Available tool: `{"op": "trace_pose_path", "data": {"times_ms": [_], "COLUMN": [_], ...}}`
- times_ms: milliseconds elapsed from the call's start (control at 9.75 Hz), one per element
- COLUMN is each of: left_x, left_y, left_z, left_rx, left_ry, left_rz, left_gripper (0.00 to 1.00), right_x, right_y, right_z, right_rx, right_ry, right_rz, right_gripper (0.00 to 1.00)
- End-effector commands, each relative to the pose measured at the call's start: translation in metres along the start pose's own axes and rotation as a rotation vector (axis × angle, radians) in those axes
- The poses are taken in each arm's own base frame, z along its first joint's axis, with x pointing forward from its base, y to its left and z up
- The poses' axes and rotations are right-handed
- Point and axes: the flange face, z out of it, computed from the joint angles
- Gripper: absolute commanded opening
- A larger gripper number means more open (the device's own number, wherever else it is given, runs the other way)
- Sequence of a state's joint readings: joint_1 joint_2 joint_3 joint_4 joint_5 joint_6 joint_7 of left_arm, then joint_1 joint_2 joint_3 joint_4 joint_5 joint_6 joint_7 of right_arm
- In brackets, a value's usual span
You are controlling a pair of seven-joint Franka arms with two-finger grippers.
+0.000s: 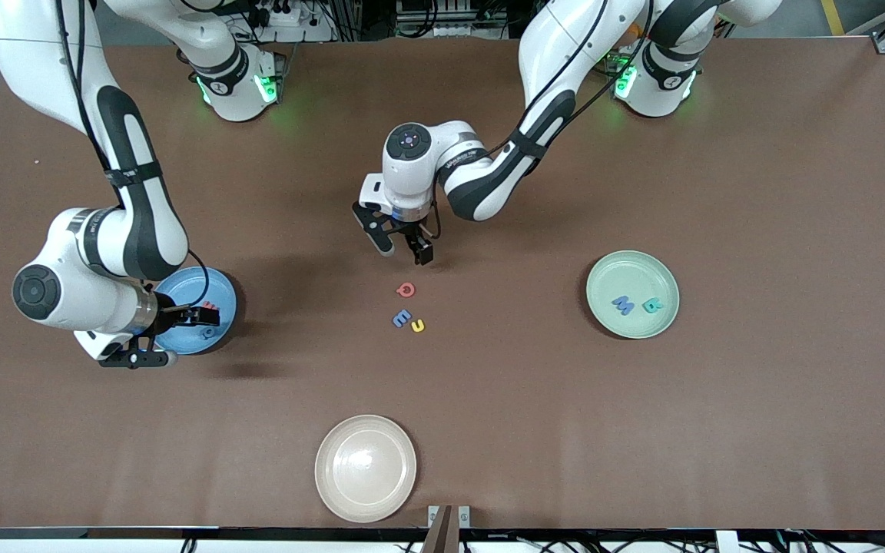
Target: Sort upper and lower case letters into plates
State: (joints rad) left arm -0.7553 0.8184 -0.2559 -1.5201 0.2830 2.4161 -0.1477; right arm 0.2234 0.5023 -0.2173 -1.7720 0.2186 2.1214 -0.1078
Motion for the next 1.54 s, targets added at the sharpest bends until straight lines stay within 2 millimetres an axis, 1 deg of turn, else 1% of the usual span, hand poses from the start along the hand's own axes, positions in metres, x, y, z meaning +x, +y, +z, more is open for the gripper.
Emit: {"op": "trace_pose_path", "data": {"times_ms": [0, 205, 410, 718, 923, 1026, 1128, 1231, 1333, 1436], "left_x": [-0.012, -0.013, -0.014, -0.015, -0.015, -0.015, -0.016, -0.016, -0.016, -0.016], "left_y": [0.002, -0.003, -0.004, -0.007, -0.008, -0.008, -0.008, -0.007, -0.007, -0.007], "left_z": [0.011, 0.015, 0.017, 0.022, 0.022, 0.023, 0.024, 0.025, 0.025, 0.025], "left_rx": [-0.002, -0.009, -0.01, -0.01, -0.009, -0.009, -0.009, -0.01, -0.01, -0.01], "left_ry": [-0.027, -0.033, -0.036, -0.043, -0.043, -0.044, -0.046, -0.047, -0.047, -0.047], "left_rz": [0.013, -0.004, -0.009, -0.011, -0.012, -0.014, -0.017, -0.019, -0.025, -0.026], "left_gripper": [1.0, 1.0, 1.0, 1.0, 0.88, 0.76, 0.65, 0.57, 0.48, 0.37], "right_x": [-0.004, -0.005, -0.007, -0.001, 0.008, 0.017, 0.031, 0.04, 0.045, 0.049], "right_y": [-0.008, -0.016, -0.018, -0.033, -0.042, -0.047, -0.052, -0.055, -0.059, -0.066], "right_z": [0.007, 0.01, 0.013, 0.017, 0.017, 0.01, 0.0, -0.003, 0.001, 0.001], "right_rx": [0.013, 0.012, 0.011, 0.008, 0.005, 0.002, 0.001, 0.0, -0.002, -0.004], "right_ry": [-0.02, -0.029, -0.035, -0.02, 0.007, 0.028, 0.055, 0.07, 0.073, 0.08], "right_rz": [-0.017, -0.029, -0.032, -0.048, -0.05, -0.059, -0.07, -0.075, -0.081, -0.092], "right_gripper": [1.0, 1.0, 1.0, 1.0, 1.0, 1.0, 1.0, 1.0, 1.0, 1.0]}}
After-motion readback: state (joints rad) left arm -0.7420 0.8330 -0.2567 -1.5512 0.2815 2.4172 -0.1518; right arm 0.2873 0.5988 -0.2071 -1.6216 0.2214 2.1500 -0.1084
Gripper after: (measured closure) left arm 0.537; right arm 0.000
